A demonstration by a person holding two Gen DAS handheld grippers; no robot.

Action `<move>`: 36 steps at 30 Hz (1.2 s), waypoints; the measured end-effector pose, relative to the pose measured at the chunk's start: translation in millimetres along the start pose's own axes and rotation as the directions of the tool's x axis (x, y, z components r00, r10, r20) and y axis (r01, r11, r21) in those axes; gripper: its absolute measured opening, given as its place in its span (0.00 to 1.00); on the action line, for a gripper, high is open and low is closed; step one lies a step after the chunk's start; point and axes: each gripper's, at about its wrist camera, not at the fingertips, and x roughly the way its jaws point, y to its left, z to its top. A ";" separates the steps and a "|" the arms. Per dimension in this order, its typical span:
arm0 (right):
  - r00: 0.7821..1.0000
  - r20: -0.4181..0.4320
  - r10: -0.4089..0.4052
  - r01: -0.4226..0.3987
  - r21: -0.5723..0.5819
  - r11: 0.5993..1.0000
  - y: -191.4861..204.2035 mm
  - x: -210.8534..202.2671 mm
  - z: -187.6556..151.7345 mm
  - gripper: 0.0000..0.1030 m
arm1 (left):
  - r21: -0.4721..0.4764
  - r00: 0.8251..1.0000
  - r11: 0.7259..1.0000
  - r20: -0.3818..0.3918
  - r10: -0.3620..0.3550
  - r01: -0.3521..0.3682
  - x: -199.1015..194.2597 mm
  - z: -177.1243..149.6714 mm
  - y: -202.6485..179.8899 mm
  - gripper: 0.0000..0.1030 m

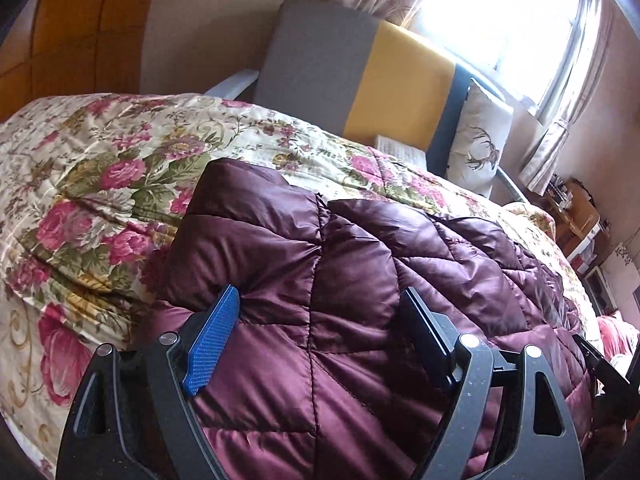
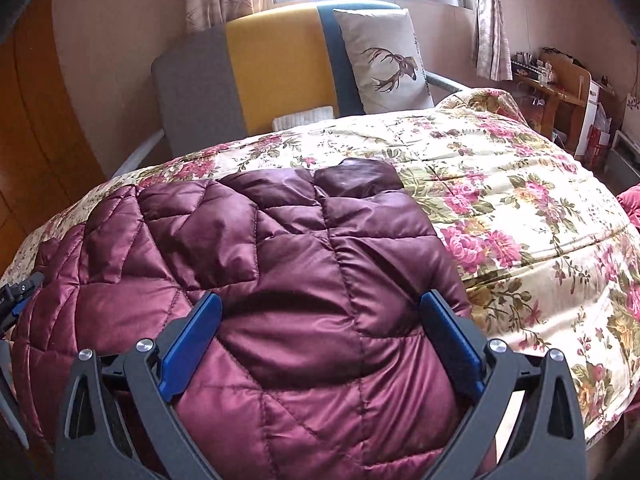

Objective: Fold large clothes

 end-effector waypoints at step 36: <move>0.888 -0.095 0.450 -0.370 0.434 0.822 -114.5 -42.2 -66.0 0.98 | 0.212 0.998 0.976 -0.024 -0.055 0.059 -29.2 -49.9 -108.6 0.82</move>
